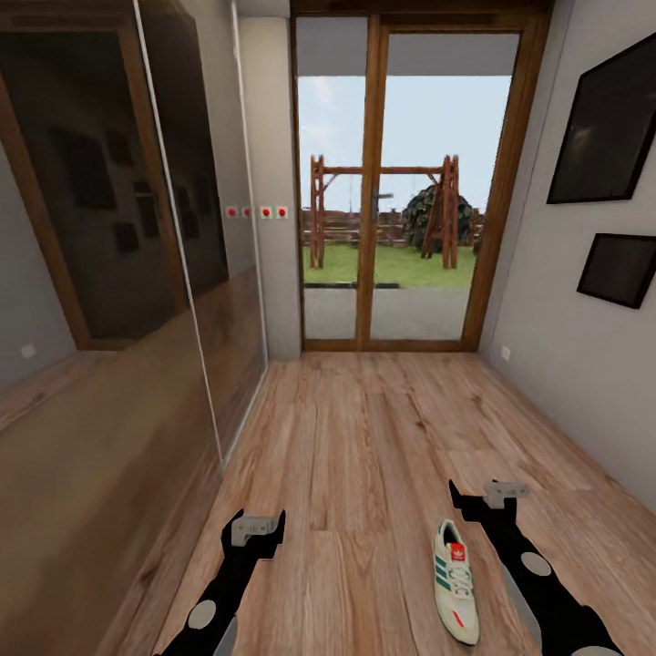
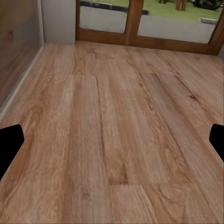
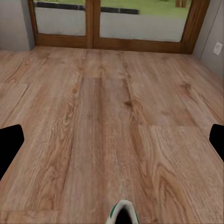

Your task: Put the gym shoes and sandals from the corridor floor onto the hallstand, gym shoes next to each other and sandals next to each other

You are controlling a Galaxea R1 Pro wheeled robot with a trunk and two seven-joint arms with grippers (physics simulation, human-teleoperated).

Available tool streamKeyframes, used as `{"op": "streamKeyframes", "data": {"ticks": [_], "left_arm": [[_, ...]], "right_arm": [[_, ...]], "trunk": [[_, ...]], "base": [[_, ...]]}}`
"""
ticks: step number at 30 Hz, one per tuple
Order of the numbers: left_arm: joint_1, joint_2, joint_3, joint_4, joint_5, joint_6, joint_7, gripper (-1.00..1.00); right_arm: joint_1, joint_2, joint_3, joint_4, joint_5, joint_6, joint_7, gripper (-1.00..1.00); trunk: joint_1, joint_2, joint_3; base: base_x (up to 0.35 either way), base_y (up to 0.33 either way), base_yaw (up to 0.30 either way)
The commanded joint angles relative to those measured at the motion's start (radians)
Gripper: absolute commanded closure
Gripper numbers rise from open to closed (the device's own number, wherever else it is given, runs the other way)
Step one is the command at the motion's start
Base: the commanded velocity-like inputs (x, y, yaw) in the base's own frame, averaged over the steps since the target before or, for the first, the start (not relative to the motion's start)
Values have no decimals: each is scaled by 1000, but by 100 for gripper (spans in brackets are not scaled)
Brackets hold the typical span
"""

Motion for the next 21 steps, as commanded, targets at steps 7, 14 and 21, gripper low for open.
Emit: {"op": "streamKeyframes", "data": {"ticks": [7,14,21], "left_arm": [[-1,0,-2,1,6,-3,-5,-100],[-1,-1,-3,1,6,-3,-5,-100],[-1,-2,-3,1,6,-3,-5,-100]], "right_arm": [[-1,1,-5,1,0,-3,9,-100],[-1,1,-5,0,0,-3,9,-100],[-1,1,-5,1,0,-3,9,-100]], "trunk": [[0,0,-1],[0,0,-1],[0,0,-1]], "base": [[338,2,1],[196,0,0],[42,3,0]]}}
